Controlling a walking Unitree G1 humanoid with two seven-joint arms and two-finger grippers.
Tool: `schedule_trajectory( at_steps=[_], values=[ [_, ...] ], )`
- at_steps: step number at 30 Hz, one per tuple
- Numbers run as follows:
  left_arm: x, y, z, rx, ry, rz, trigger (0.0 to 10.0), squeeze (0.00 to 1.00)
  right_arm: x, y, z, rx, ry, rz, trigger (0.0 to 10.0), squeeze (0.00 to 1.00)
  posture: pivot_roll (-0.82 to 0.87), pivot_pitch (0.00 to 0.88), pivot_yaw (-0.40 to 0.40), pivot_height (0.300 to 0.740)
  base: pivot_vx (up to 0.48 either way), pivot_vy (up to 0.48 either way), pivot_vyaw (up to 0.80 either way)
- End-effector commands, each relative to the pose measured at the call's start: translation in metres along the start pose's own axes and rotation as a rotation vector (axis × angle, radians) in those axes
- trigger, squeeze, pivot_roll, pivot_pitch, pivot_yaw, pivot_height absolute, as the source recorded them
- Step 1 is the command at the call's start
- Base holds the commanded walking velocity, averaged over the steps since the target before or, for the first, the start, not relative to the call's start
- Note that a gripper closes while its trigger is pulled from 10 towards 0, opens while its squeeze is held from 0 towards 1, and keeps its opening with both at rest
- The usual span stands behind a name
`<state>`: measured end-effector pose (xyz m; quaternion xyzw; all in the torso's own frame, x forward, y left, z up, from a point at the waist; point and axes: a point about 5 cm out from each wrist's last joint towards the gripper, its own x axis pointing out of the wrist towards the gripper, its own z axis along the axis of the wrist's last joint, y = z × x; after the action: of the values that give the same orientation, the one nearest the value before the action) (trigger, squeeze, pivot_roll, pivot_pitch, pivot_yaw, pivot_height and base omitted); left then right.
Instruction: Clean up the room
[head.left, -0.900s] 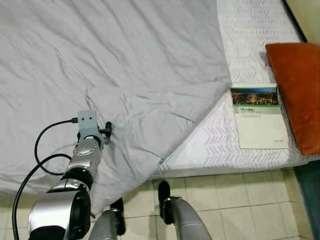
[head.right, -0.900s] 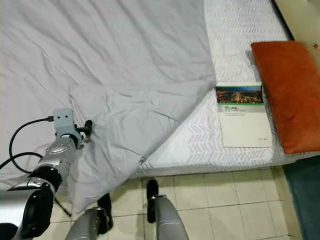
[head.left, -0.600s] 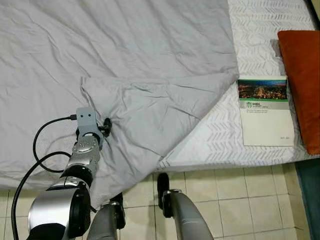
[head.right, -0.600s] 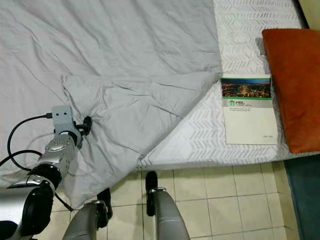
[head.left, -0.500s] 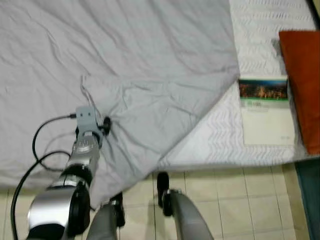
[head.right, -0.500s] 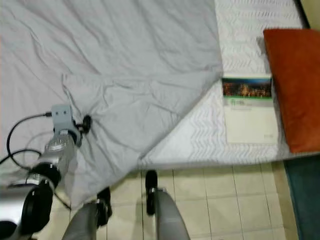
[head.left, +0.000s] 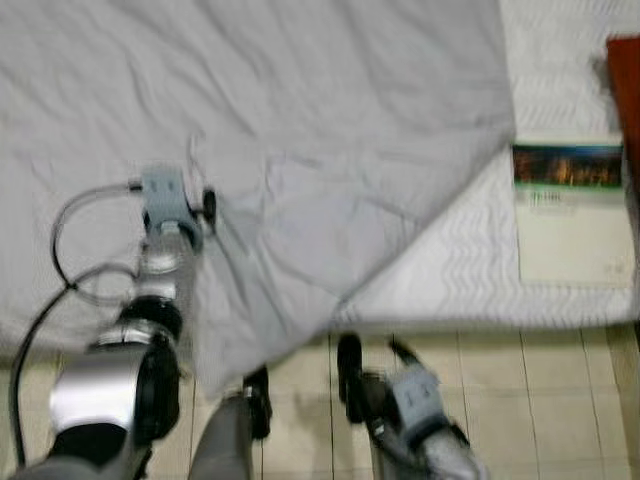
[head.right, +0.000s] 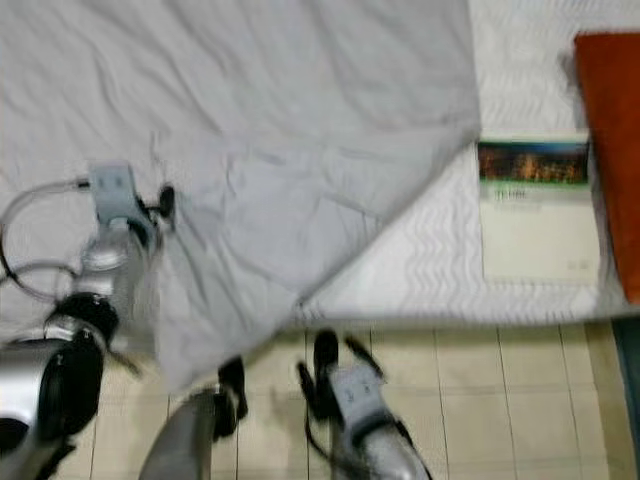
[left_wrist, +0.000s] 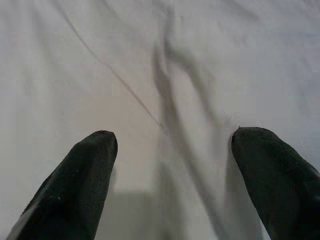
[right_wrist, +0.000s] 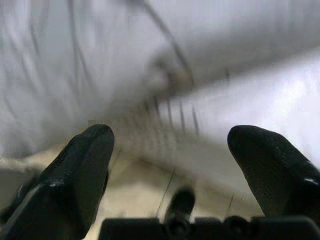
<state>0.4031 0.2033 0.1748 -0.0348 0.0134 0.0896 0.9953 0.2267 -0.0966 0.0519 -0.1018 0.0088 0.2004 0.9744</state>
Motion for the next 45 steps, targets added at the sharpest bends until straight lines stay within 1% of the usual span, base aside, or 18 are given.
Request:
schedule_trajectory(
  at_steps=[1, 2, 4, 7, 11, 13, 14, 15, 18, 19, 21, 23, 24, 29, 39, 40, 41, 45],
  values=[
    [-0.009, 0.013, -0.032, -0.068, 0.119, 0.045, 10.0, 0.0, -0.011, 0.015, -0.016, 0.0, 0.065, 0.029, 10.0, 0.0, -0.33, 0.734, -0.06, 0.74, 0.0, 0.0, 0.0],
    [-0.014, 0.014, -0.047, -0.169, 0.175, 0.067, 10.0, 0.0, -0.006, 0.02, -0.018, -0.008, 0.056, 0.025, 10.0, 0.0, -0.33, 0.74, -0.067, 0.74, 0.0, 0.0, 0.0],
    [-0.016, 0.01, -0.054, -0.21, 0.202, 0.066, 10.0, 0.0, -0.007, 0.023, -0.019, -0.009, 0.054, 0.019, 10.0, 0.0, -0.34, 0.741, -0.073, 0.74, 0.0, 0.0, 0.0],
    [-0.017, 0.004, -0.057, -0.239, 0.21, 0.055, 10.0, 0.0, -0.011, 0.022, -0.015, -0.009, 0.04, 0.008, 10.0, 0.0, -0.36, 0.736, -0.085, 0.74, 0.0, 0.0, 0.0],
    [-0.018, 0.0, -0.059, -0.241, 0.214, 0.044, 10.0, 0.0, -0.014, 0.021, -0.01, -0.015, 0.012, -0.002, 10.0, 0.0, -0.38, 0.739, -0.094, 0.74, 0.0, 0.0, 0.0],
    [-0.02, -0.005, -0.063, -0.255, 0.223, 0.032, 10.0, 0.0, -0.021, 0.017, 0.002, -0.016, -0.029, -0.014, 10.0, 0.0, -0.4, 0.732, -0.109, 0.74, 0.0, 0.0, 0.0],
    [-0.02, -0.005, -0.063, -0.255, 0.223, 0.032, 10.0, 0.0, -0.021, 0.017, 0.002, -0.016, -0.029, -0.014, 10.0, 0.0, -0.4, 0.732, -0.109, 0.74, 0.0, 0.0, 0.0],
    [-0.022, -0.009, -0.066, -0.257, 0.229, 0.02, 10.0, 0.8, -0.028, 0.014, 0.01, -0.014, -0.055, -0.025, 10.0, 0.0, -0.41, 0.729, -0.115, 0.74, 0.0, 0.0, 0.0],
    [-0.023, -0.011, -0.068, -0.258, 0.234, 0.012, 10.0, 0.8, -0.033, 0.013, 0.016, -0.013, -0.072, -0.033, 10.0, 0.0, -0.41, 0.729, -0.115, 0.74, 0.0, 0.0, 0.0],
    [-0.023, -0.015, -0.069, -0.263, 0.239, 0.001, 10.0, 1.0, -0.042, 0.011, 0.023, -0.008, -0.089, -0.042, 10.0, 0.0, -0.42, 0.73, -0.115, 0.74, 0.0, 0.0, 0.0],
    [-0.024, -0.021, -0.07, -0.246, 0.245, -0.025, 10.0, 1.0, -0.056, 0.009, 0.033, 0.004, -0.1, -0.053, 10.0, 0.0, -0.41, 0.727, -0.112, 0.74, 0.0, 0.0, 0.0],
    [-0.025, -0.025, -0.071, -0.187, 0.25, -0.052, 10.0, 1.0, -0.064, 0.01, 0.038, 0.025, -0.097, -0.059, 10.0, 0.0, -0.4, 0.721, -0.101, 0.74, 0.0, 0.0, 0.0],
    [-0.025, -0.025, -0.071, -0.187, 0.25, -0.052, 10.0, 1.0, -0.064, 0.01, 0.038, 0.025, -0.097, -0.059, 10.0, 0.0, -0.4, 0.721, -0.101, 0.74, 0.0, 0.0, 0.0],
    [-0.025, -0.027, -0.072, -0.108, 0.252, -0.085, 10.0, 1.0, -0.077, 0.012, 0.034, 0.058, -0.051, -0.064, 10.0, 0.0, -0.39, 0.711, -0.094, 0.74, 0.0, 0.0, 0.0],
    [-0.027, -0.032, -0.074, -0.069, 0.255, -0.126, 10.0, 1.0, -0.081, 0.013, 0.037, 0.066, -0.012, -0.048, 10.0, 0.0, -0.39, 0.71, -0.095, 0.74, 0.0, 0.0, 0.0],
    [-0.027, -0.033, -0.074, -0.06, 0.254, -0.134, 0.0, 1.0, -0.08, 0.012, 0.036, 0.069, -0.005, -0.055, 10.0, 0.0, -0.39, 0.713, -0.094, 0.74, 0.0, 0.0, 0.0],
    [-0.028, -0.033, -0.075, -0.054, 0.252, -0.14, 0.0, 0.0, -0.08, 0.011, 0.036, 0.071, 0.0, -0.06, 10.0, 0.0, -0.38, 0.717, -0.092, 0.74, 0.0, 0.0, 0.0],
    [-0.028, -0.031, -0.075, -0.044, 0.247, -0.131, 0.0, 0.0, -0.08, 0.011, 0.036, 0.077, 0.007, -0.065, 10.0, 0.0, -0.38, 0.718, -0.092, 0.74, 0.0, 0.0, 0.0]
  ],
)
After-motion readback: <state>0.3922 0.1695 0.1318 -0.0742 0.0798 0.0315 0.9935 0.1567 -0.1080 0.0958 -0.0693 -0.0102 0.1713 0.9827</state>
